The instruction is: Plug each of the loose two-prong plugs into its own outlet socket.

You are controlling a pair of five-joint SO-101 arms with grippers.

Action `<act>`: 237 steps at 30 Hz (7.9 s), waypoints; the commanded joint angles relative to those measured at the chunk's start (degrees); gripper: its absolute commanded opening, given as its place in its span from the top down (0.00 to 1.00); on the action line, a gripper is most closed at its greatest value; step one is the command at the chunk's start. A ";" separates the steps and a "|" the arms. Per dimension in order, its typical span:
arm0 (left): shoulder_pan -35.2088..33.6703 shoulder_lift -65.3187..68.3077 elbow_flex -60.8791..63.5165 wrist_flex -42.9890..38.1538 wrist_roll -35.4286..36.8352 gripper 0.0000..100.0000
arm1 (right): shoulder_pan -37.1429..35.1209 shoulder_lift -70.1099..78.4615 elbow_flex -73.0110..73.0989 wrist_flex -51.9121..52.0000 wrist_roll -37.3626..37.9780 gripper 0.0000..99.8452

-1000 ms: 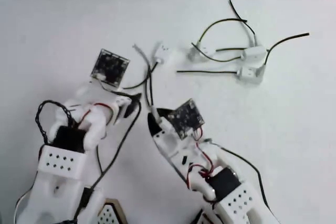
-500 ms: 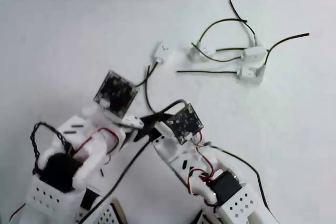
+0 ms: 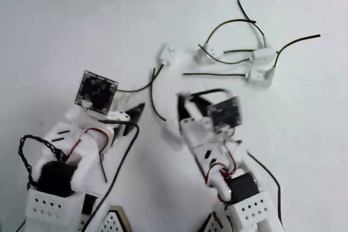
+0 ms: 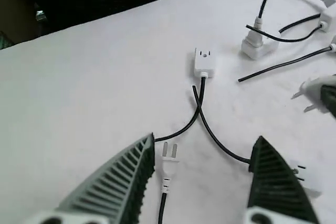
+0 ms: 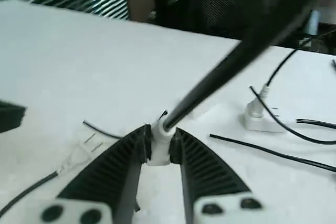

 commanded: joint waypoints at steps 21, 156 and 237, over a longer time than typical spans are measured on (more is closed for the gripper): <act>-3.30 89.19 -59.52 -1.85 -5.45 0.65 | 8.75 -0.75 1.41 -9.10 -5.89 0.98; 12.09 48.92 -12.40 -0.88 -10.81 0.77 | 8.31 -0.75 2.55 -9.01 -3.08 0.98; 3.30 89.98 -49.93 19.60 -19.52 0.86 | 8.31 -0.75 2.55 -9.01 -2.99 0.98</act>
